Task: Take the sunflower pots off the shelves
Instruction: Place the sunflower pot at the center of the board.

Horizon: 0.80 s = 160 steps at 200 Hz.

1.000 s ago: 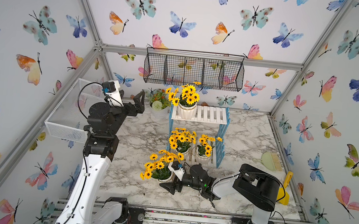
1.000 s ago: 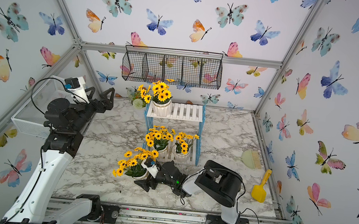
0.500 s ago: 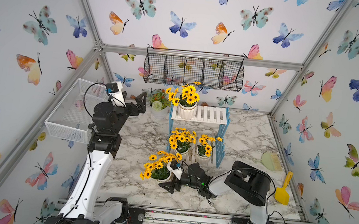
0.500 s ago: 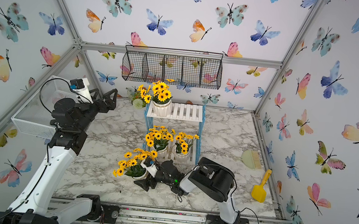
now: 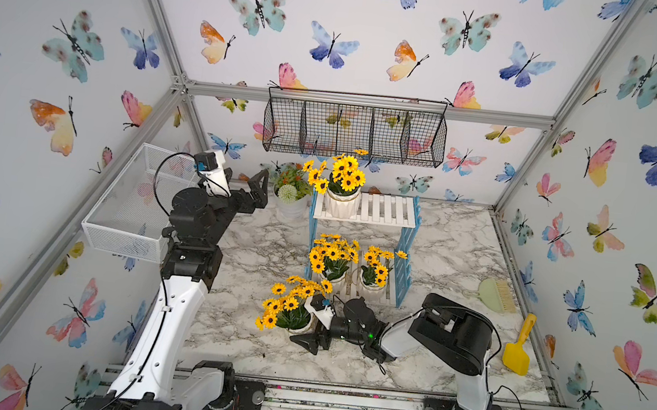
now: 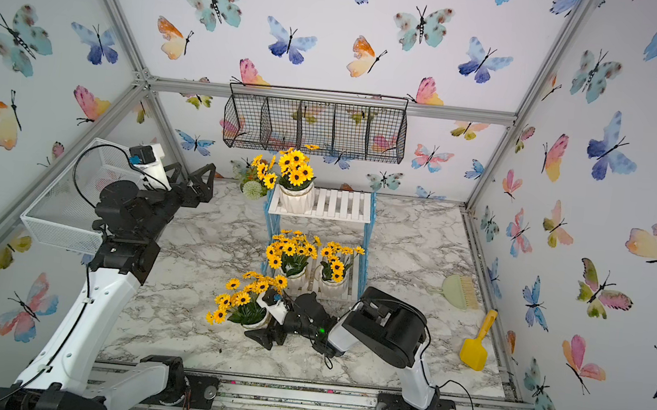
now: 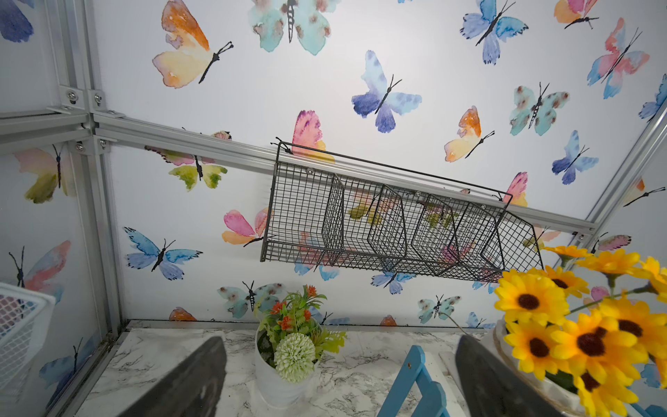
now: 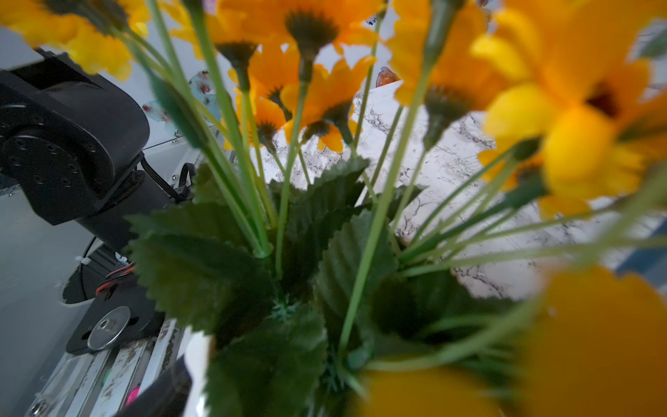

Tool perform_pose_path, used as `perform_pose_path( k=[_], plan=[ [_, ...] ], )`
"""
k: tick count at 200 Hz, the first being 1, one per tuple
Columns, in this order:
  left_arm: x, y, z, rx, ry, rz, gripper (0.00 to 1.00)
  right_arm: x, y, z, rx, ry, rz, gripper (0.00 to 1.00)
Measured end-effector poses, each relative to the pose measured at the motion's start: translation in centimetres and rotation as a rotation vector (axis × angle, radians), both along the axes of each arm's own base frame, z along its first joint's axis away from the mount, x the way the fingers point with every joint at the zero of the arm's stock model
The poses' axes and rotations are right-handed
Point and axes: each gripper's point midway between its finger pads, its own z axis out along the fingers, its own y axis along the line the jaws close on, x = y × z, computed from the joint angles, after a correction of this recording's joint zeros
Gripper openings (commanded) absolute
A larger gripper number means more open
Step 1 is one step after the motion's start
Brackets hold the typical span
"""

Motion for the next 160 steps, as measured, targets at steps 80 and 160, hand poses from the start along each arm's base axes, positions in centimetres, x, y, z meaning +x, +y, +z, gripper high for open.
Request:
perform_pose_path(
  k=[80,160],
  plan=[
    [-0.37,0.01,-0.19,0.001,-0.001,0.000,0.98,-0.02,-0.02,-0.07,-0.003,-0.009,0.003,0.53],
    [-0.38,0.04,-0.19,0.001,-0.001,0.001,0.98,-0.21,-0.36,-0.16,-0.022,-0.016,0.008,0.91]
  ],
)
